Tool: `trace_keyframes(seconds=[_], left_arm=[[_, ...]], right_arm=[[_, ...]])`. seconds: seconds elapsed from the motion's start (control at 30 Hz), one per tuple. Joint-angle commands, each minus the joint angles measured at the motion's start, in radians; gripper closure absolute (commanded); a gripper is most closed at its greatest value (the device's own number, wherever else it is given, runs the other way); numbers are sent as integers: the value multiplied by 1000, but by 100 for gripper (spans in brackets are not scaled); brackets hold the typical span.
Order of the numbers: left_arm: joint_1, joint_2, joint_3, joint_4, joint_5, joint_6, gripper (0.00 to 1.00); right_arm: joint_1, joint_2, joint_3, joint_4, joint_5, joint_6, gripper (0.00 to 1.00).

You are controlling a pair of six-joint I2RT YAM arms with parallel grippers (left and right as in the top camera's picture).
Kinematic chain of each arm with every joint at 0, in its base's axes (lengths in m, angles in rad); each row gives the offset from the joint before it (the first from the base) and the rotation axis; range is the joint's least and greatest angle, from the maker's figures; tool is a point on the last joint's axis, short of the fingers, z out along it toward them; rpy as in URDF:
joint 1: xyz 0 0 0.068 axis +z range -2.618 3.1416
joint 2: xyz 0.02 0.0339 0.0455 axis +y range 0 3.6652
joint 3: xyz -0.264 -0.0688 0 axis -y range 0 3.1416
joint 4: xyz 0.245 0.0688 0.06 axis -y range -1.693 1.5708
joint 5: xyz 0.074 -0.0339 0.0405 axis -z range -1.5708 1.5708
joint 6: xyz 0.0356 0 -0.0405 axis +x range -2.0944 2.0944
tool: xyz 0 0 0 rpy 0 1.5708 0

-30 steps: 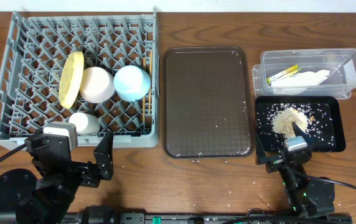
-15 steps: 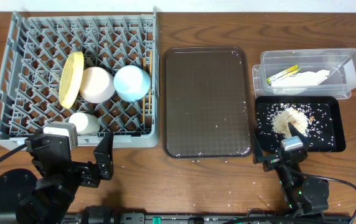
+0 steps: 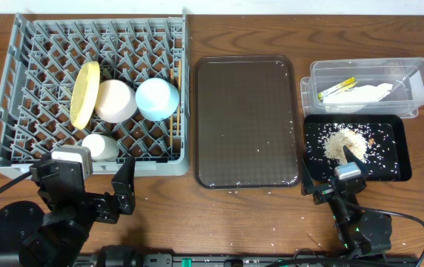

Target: Sort waste into correct bins and load items into the dishwasher

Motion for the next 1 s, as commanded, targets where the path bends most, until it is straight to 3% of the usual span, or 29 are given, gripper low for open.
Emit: trace_keyframes(seconds=[0.0, 0.37, 0.67, 0.97], left_arm=[[0, 2, 0, 0, 16, -2, 7], [39, -21, -72, 44, -112, 9, 7], [76, -268, -500, 518, -124, -129, 7], [34, -537, -876, 739, -151, -299, 7]], right_arm=[[-11, -5, -2, -4, -5, 12, 1], [-11, -5, -2, -4, -5, 12, 1], [-11, -5, -2, -4, -5, 12, 1], [-11, -5, -2, -4, -5, 12, 1]])
